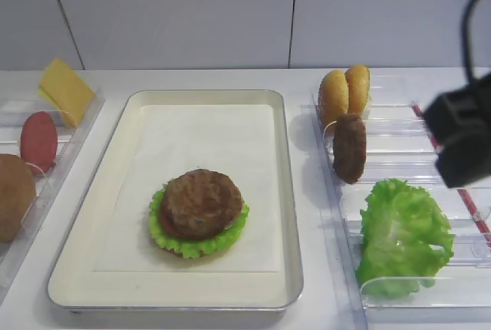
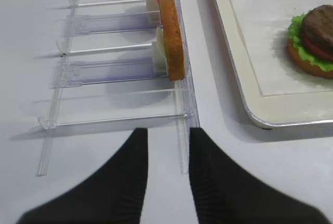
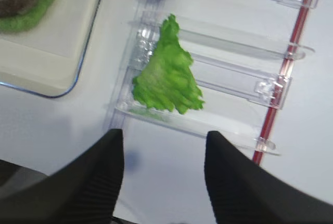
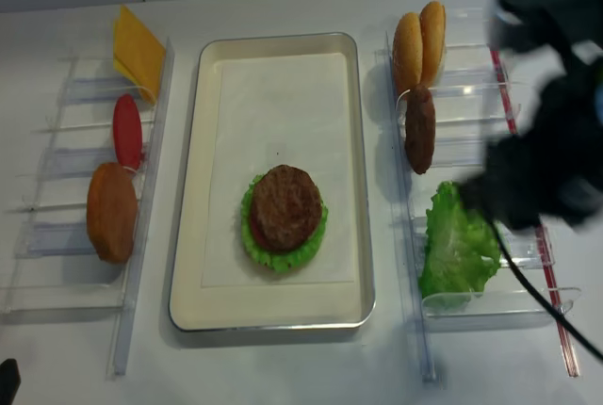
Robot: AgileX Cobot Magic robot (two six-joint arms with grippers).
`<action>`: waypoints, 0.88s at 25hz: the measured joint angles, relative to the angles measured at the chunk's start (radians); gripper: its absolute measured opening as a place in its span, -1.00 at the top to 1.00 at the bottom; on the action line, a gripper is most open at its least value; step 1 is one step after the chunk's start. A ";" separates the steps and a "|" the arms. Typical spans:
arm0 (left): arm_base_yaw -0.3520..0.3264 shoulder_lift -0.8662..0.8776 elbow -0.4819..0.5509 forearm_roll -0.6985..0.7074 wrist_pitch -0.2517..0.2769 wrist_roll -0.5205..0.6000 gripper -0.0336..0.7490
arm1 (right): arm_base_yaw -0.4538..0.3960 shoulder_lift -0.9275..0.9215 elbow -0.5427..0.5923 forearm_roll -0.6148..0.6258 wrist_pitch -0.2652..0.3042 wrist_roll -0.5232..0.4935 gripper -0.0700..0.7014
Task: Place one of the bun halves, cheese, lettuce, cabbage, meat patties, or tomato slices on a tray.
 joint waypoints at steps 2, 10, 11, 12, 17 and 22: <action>0.000 0.000 0.000 0.000 0.000 0.000 0.38 | 0.000 -0.099 0.064 -0.022 0.003 -0.002 -0.17; 0.000 0.000 0.000 0.000 0.000 0.000 0.38 | -0.131 -0.442 0.170 -0.085 0.018 -0.036 -0.17; 0.000 0.000 0.000 0.000 0.000 0.000 0.38 | -0.182 -0.481 0.170 -0.085 0.018 -0.057 -0.17; 0.000 0.000 0.000 0.000 0.000 0.000 0.38 | -0.237 -0.513 0.170 -0.083 0.014 -0.076 -0.17; 0.000 0.000 0.000 0.000 0.000 0.000 0.38 | -0.452 -0.679 0.177 -0.065 -0.056 -0.155 -0.17; 0.000 0.000 0.000 0.000 0.000 0.000 0.38 | -0.575 -0.797 0.277 -0.051 -0.118 -0.203 -0.17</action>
